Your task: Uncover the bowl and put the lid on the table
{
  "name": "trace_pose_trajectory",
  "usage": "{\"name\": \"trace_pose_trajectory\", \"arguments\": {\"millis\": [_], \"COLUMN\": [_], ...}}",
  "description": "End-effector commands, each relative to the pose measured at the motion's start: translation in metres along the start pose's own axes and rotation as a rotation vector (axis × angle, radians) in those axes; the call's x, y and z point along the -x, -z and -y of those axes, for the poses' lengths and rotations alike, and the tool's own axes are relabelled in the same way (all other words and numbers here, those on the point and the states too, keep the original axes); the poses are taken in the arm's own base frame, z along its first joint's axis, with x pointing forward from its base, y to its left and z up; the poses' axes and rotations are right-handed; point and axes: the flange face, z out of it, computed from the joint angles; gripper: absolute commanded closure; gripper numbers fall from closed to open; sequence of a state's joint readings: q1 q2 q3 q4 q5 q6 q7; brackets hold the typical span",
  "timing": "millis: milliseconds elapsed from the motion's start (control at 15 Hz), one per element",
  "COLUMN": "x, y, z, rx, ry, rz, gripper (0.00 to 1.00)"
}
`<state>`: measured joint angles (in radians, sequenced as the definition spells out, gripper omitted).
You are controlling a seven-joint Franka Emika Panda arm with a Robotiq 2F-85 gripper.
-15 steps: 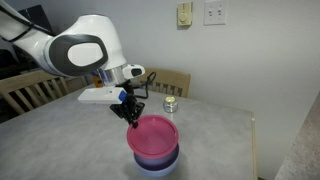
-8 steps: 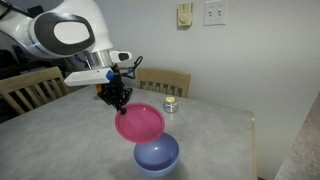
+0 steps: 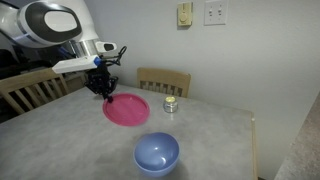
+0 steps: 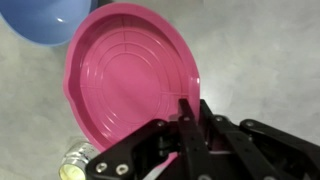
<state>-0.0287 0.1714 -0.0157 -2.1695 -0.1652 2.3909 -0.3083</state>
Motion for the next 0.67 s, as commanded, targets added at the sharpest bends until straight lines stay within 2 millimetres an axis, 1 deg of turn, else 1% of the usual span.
{"name": "trace_pose_trajectory", "arguments": {"millis": [0, 200, 333, 467, 600], "x": [-0.013, -0.016, -0.02, -0.027, -0.039], "y": [0.006, 0.01, 0.009, 0.008, 0.002], "z": [0.009, 0.019, 0.028, 0.041, 0.055], "rx": [-0.01, -0.038, -0.073, -0.115, -0.138], "ry": [-0.026, -0.055, -0.076, -0.11, -0.164], "rz": [-0.004, -0.022, -0.029, -0.044, -0.06], "gripper": [0.97, 0.97, 0.97, 0.97, 0.97]}}
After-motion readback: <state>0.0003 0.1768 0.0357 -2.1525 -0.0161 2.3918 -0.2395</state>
